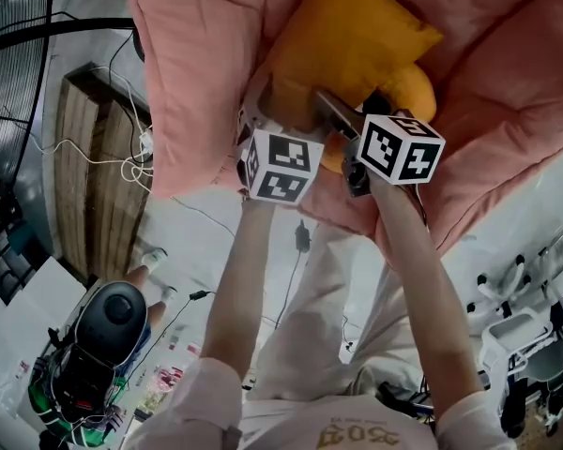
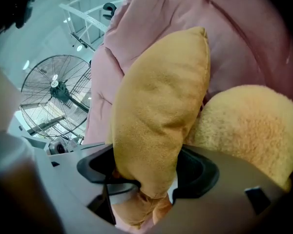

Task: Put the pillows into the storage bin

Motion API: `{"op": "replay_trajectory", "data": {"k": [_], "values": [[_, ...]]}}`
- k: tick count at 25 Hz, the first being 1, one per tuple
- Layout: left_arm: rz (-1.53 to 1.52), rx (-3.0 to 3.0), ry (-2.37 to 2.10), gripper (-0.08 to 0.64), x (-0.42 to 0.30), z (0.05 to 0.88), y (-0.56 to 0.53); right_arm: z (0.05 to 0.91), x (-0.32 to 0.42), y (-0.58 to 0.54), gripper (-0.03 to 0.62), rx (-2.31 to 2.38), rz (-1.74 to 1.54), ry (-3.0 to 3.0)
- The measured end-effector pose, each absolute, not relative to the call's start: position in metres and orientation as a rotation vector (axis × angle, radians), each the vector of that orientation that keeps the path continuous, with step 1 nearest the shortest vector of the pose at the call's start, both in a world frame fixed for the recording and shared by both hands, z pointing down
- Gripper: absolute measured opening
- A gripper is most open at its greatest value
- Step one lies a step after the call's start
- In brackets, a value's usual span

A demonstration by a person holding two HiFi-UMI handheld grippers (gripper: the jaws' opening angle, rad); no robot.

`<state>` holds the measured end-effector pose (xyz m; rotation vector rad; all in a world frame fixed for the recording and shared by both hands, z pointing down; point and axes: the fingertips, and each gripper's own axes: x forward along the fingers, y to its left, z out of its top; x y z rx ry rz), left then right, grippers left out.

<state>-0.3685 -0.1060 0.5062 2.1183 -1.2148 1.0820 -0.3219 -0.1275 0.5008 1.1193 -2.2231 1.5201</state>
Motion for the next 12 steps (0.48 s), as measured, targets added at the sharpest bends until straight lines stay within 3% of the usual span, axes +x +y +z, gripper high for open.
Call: {"op": "replay_trajectory", "data": {"k": [12], "values": [[1.083,2.134,-1.257,0.512,-0.353,0.463,-0.079,0.458,-0.305,-0.100,0.367,1.129,1.531,-2.288]]}}
